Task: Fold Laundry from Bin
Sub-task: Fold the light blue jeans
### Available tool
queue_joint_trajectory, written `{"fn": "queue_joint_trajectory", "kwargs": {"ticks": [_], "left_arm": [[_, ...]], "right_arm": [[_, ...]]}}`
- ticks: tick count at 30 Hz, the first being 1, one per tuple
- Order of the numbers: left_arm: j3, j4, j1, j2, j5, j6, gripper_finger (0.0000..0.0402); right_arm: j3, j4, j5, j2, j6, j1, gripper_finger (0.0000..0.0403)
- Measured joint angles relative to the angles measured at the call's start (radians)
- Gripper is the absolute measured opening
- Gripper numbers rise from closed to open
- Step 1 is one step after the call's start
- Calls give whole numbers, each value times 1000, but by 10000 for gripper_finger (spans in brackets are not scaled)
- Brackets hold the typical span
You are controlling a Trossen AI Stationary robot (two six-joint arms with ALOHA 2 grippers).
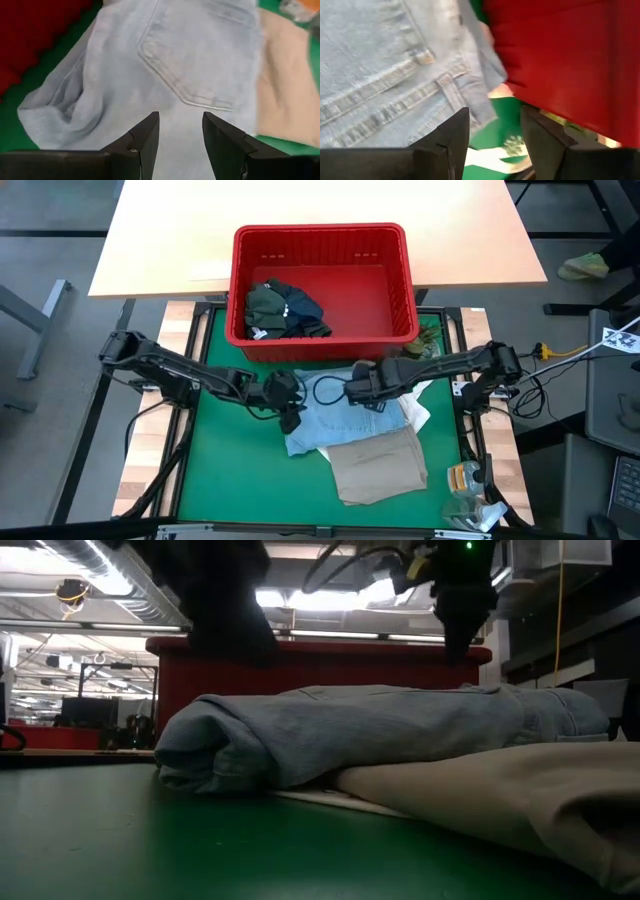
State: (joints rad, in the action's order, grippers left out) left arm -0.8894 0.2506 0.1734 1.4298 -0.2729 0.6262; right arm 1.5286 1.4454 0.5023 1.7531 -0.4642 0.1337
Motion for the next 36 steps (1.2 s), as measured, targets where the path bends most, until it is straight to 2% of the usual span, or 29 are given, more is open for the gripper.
{"fn": "queue_joint_trajectory", "kwargs": {"ticks": [4, 10, 20, 23, 29, 36], "left_arm": [[0, -37, -38, 73, -20, 19, 144], [0, -70, -117, 161, -113, 28, 144], [-2, -100, -228, 292, -111, 74, 144], [-2, -99, -231, 293, -113, 77, 144], [-1, -80, -226, 239, -114, 74, 144], [0, -37, -192, 122, -73, 18, 144]], "right_arm": [[-110, -124, -60, 0, -8, -3, 176], [-248, -199, -123, 0, -42, -3, 176], [-395, -312, -206, -1, -44, -3, 176], [-409, -311, -236, -1, -43, -3, 176], [-402, -290, -232, -1, -40, -3, 176], [-301, -154, -226, 1, -33, -1, 176]]}}
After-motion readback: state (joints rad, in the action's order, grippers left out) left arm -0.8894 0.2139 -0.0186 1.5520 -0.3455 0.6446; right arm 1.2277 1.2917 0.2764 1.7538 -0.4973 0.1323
